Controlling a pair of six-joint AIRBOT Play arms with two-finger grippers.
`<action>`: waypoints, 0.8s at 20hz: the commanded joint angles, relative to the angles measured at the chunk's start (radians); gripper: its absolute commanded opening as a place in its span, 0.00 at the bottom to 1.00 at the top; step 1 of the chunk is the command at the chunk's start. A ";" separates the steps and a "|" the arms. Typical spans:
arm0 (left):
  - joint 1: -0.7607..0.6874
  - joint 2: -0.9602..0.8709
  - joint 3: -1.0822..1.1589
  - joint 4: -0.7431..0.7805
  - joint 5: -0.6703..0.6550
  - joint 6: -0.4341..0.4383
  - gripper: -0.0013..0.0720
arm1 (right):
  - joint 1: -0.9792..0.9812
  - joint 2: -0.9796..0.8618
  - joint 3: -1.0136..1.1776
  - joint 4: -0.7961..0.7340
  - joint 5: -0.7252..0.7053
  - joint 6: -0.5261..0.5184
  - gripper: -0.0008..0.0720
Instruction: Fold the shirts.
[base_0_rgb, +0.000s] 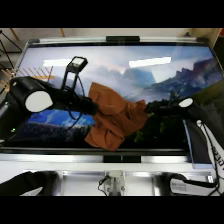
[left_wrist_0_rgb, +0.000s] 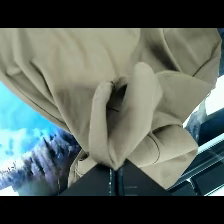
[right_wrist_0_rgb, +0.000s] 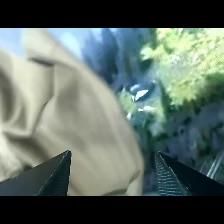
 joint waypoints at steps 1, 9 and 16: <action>-0.006 0.005 0.000 0.025 0.006 -0.029 0.06 | 0.001 -0.058 -0.002 0.051 -0.018 -0.023 0.87; -0.006 0.008 0.000 0.029 0.020 -0.028 0.06 | 0.001 -0.057 -0.002 0.139 0.037 -0.044 0.10; -0.005 0.090 0.243 0.217 0.037 0.013 0.05 | 0.000 0.208 0.273 0.119 0.243 -0.355 0.10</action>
